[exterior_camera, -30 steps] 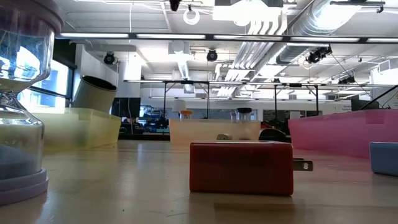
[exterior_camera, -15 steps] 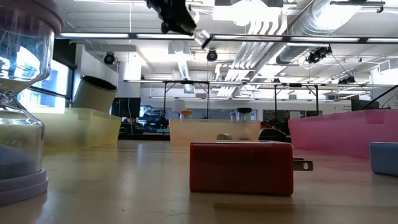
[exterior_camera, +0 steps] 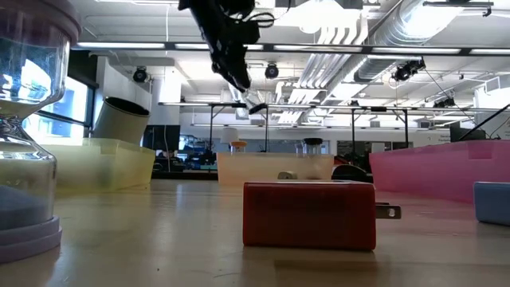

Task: Pick & Place Office items
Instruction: Put the black hourglass in the orange bin

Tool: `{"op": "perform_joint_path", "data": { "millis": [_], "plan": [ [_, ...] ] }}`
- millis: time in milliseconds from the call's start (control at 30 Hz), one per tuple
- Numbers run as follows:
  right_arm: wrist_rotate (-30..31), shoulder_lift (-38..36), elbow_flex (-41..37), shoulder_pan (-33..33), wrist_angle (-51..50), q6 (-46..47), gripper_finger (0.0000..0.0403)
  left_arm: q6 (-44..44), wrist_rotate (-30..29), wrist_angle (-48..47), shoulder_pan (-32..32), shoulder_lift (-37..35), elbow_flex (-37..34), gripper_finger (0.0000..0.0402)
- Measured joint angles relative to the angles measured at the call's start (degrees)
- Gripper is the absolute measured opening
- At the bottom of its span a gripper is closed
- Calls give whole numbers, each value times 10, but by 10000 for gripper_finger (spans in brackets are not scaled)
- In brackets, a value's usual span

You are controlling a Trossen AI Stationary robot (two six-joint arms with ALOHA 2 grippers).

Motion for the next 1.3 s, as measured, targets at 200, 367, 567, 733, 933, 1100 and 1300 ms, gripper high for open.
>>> {"op": "perform_joint_path", "data": {
  "millis": [200, 367, 567, 733, 933, 1100, 1300],
  "plan": [
    [-2, 26, 0, 0, 0, -1, 300, -18, -49, -11, 7, 22, 0, 192],
    [-4, 38, 0, 0, -2, -1, 300, -50, -51, -37, 24, 30, -4, 192],
    [-3, 38, 0, 0, -7, -1, 300, -58, -38, -65, 38, 35, -9, 192],
    [-2, 39, 0, 0, -8, -16, 300, -81, -36, -50, 35, 38, -19, 193],
    [0, 39, 0, 0, -8, -31, 300, -159, -40, -41, 37, 65, -19, 193],
    [0, 38, 0, 0, -8, -32, 300, -195, -39, -47, 37, 101, -19, 193],
    [-2, 38, 0, 0, -13, -33, 300, -238, -33, -48, 42, 134, -19, 193]
  ]
}}
